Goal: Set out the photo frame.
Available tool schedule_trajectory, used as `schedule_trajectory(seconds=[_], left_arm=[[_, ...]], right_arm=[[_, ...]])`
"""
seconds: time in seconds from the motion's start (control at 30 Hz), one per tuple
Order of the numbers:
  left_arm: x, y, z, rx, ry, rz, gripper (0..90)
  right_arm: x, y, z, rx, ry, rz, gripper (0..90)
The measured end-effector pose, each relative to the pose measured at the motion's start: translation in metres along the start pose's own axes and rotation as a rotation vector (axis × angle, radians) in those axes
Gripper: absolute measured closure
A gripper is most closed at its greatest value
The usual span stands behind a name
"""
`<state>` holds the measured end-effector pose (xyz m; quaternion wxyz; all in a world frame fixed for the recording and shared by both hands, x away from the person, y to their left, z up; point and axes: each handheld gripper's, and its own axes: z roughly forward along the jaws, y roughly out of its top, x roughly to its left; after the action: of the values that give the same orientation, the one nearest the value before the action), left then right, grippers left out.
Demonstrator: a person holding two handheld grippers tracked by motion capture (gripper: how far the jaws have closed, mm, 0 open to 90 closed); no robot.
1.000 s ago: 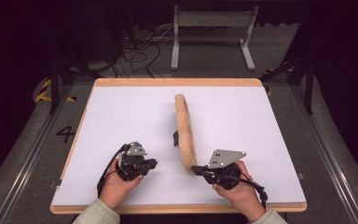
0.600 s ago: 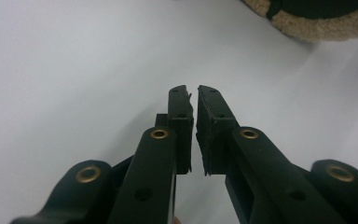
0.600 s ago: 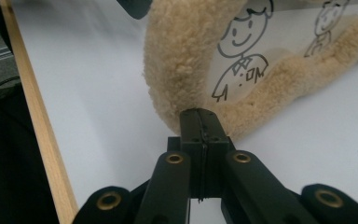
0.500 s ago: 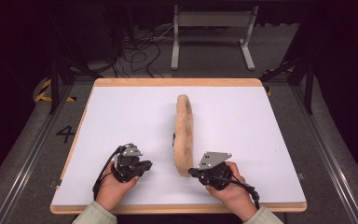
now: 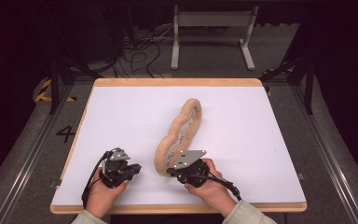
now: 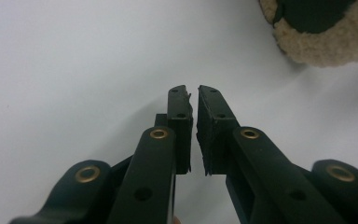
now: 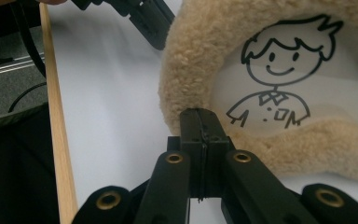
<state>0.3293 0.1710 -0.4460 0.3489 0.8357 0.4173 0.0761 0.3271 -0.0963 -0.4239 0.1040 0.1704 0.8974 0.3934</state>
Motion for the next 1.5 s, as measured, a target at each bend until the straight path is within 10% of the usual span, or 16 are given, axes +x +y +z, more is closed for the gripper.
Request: schedule_trajectory(seconds=[0.43, 0.7, 1.0, 1.27, 1.5], left_arm=[[0.001, -0.006, -0.012, -0.011, -0.047, -0.013, 75.5], [-0.013, 0.004, -0.015, -0.034, -0.181, 0.035, 52.7], [-0.02, 0.021, 0.009, -0.068, -0.117, -0.041, 31.3], [-0.023, 0.026, 0.034, -0.102, -0.148, -0.055, 64.7], [-0.021, 0.026, 0.033, -0.105, -0.165, -0.064, 67.6]], right_arm=[[-0.002, 0.027, 0.034, -0.016, -0.005, 0.012, 89.2], [-0.024, 0.016, -0.008, -0.058, -0.04, 0.079, 86.0], [-0.058, 0.0, -0.05, -0.109, -0.153, 0.186, 82.4], [-0.073, -0.01, -0.056, -0.1, -0.194, 0.226, 79.1], [-0.076, -0.014, -0.054, -0.08, -0.203, 0.237, 76.6]])
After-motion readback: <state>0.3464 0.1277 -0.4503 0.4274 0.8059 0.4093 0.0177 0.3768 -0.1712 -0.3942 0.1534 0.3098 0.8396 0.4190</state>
